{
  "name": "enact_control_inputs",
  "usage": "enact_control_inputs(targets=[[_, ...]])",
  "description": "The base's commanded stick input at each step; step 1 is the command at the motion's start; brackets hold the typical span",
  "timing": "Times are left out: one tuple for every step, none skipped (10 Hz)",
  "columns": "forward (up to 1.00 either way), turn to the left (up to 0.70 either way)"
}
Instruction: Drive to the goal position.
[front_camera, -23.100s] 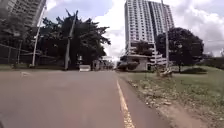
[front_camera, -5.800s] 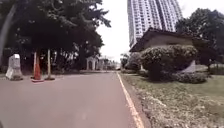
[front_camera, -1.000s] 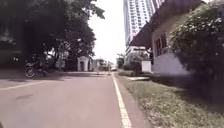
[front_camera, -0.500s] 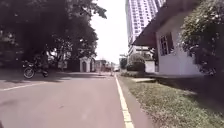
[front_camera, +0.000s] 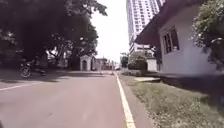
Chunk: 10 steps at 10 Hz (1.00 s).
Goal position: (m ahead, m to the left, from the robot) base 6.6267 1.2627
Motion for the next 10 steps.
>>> enact_control_inputs(targets=[[0.7,0.0],[0.7,0.0],[0.7,-0.1],[0.7,-0.08],[0.7,-0.01],[0.7,0.0],[0.7,0.0],[0.7,0.0],[0.7,0.0],[0.7,0.0]])
